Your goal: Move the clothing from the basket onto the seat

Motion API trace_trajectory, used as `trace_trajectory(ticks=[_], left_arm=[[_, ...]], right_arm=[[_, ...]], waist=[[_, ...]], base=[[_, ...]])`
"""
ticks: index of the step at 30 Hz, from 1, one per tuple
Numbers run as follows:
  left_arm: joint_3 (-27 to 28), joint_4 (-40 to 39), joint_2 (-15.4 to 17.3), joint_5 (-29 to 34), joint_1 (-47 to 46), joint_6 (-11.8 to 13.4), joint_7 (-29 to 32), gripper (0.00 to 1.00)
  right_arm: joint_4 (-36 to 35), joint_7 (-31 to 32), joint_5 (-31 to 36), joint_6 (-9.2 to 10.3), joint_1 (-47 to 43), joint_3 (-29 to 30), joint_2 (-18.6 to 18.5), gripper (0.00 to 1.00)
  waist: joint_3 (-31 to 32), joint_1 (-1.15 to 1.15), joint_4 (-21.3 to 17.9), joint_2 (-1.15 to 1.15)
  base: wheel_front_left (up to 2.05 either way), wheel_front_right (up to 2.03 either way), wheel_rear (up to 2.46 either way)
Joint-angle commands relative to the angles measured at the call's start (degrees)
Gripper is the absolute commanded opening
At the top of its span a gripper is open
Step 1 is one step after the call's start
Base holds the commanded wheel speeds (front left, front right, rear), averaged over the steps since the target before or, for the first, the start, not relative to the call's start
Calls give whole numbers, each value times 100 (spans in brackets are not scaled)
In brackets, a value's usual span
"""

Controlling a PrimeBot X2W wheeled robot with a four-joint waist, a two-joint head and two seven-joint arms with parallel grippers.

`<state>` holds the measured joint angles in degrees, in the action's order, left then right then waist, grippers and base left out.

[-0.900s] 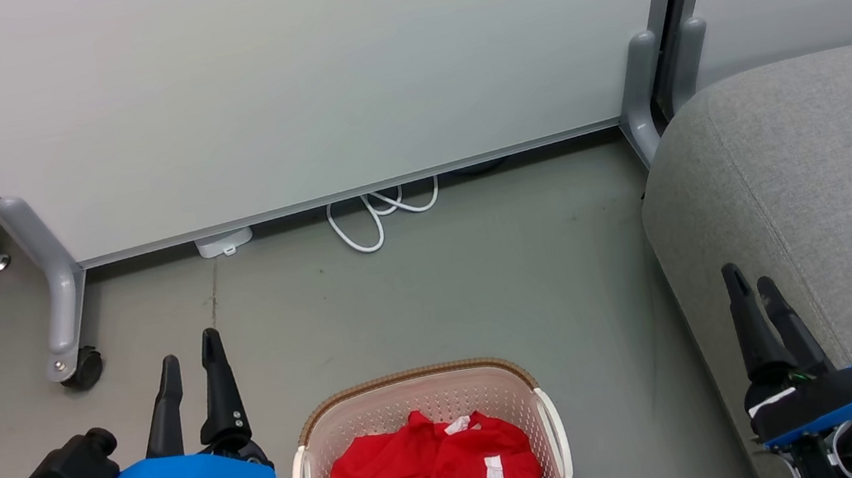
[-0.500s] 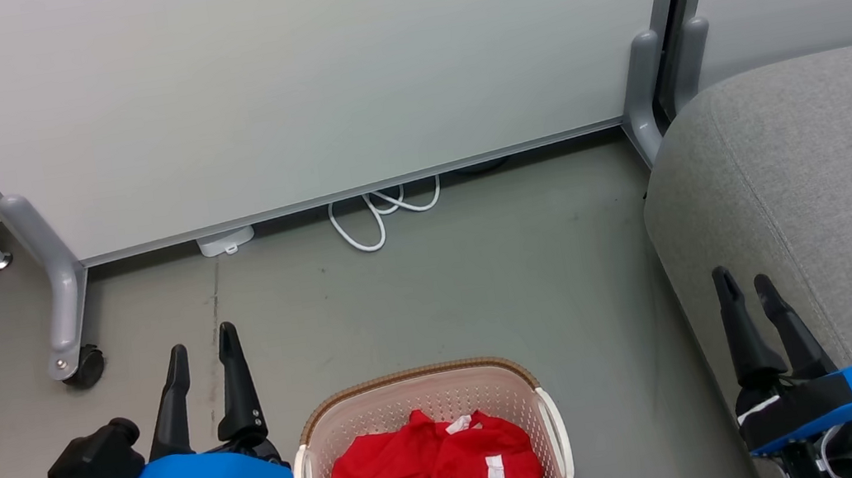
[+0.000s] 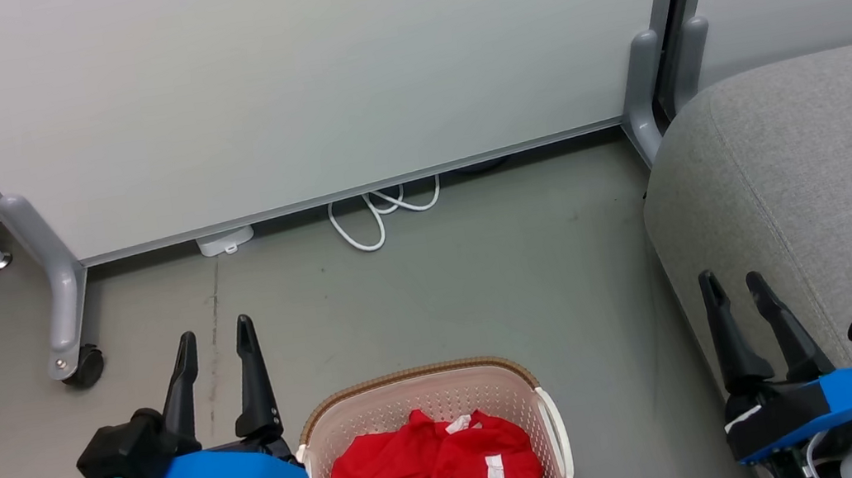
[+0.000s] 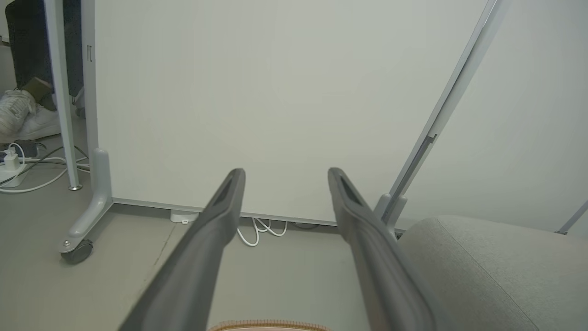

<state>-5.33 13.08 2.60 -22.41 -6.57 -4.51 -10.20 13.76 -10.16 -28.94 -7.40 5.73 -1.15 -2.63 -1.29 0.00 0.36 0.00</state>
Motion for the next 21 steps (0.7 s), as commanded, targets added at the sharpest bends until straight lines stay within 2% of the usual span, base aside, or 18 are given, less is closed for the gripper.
trace_trajectory(ticks=[1, 21], left_arm=[[-32, -38, 34, 167, -121, 15, -53, 100], [-172, 60, 35, 1091, -149, -53, -280, 100]], right_arm=[[-28, -57, 167, -12, 103, -18, -33, 100], [-32, -290, 1036, -13, 75, -114, -36, 100]], waist=[[-3, 0, 0, 0], [-19, 0, 1, 0]], base=[[0, 0, 0], [0, 0, 0]])
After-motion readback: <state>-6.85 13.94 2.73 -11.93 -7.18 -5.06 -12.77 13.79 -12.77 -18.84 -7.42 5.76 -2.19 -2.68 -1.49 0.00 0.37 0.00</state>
